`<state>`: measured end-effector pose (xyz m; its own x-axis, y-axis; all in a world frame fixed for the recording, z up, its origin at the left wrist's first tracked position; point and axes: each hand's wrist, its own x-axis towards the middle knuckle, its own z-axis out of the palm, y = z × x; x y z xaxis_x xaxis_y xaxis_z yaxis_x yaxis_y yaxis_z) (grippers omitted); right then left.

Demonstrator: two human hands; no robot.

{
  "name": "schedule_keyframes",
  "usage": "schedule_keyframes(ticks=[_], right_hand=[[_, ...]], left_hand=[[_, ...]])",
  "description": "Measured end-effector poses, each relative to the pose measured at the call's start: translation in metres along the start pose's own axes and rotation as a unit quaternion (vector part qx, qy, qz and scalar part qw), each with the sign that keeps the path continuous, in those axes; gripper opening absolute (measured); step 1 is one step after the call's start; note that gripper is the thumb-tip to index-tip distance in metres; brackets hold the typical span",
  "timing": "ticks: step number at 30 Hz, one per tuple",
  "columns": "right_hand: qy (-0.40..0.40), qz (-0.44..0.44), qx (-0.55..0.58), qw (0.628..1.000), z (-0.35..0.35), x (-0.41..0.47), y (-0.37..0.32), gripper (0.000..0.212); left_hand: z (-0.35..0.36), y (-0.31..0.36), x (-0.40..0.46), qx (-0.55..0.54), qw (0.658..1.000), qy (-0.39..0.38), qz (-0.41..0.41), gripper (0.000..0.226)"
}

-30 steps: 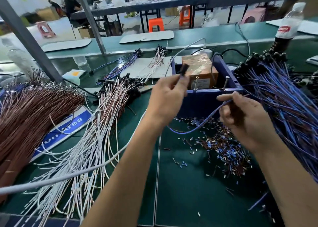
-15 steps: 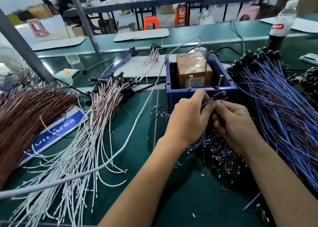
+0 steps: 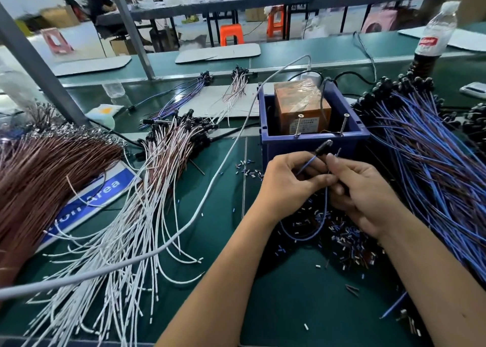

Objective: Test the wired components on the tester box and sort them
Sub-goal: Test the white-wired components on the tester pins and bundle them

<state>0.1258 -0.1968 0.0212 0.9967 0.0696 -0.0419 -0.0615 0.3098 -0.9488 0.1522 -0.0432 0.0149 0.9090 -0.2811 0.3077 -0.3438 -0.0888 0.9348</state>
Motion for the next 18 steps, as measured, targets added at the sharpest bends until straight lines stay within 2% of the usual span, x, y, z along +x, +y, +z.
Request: schedule_keyframes(ticks=[3, 7, 11, 14, 18], right_hand=[[-0.008, -0.004, -0.018, 1.000, -0.0008, -0.0009, -0.0006, 0.041], [-0.004, -0.011, -0.037, 0.999, 0.0015, -0.0042, -0.0019, 0.038], [-0.037, -0.028, -0.012, 0.999, 0.0071, -0.0095, -0.0034, 0.039], [-0.004, -0.036, -0.007, 0.999, 0.0089, -0.0087, -0.0028, 0.034], [0.066, -0.071, -0.045, 0.994, 0.0029, -0.0017, 0.0046, 0.022]], left_hand=[[-0.0011, -0.0002, -0.0003, -0.044, 0.999, -0.021, -0.019, 0.014], [-0.0004, -0.0025, -0.0016, -0.076, 0.996, -0.031, -0.036, 0.012], [0.0017, -0.0023, -0.0060, -0.107, 0.991, -0.061, -0.050, 0.004], [0.0030, 0.0000, -0.0072, -0.132, 0.986, -0.069, -0.073, 0.011], [0.0035, 0.0038, -0.0062, -0.170, 0.979, -0.051, -0.101, 0.010]])
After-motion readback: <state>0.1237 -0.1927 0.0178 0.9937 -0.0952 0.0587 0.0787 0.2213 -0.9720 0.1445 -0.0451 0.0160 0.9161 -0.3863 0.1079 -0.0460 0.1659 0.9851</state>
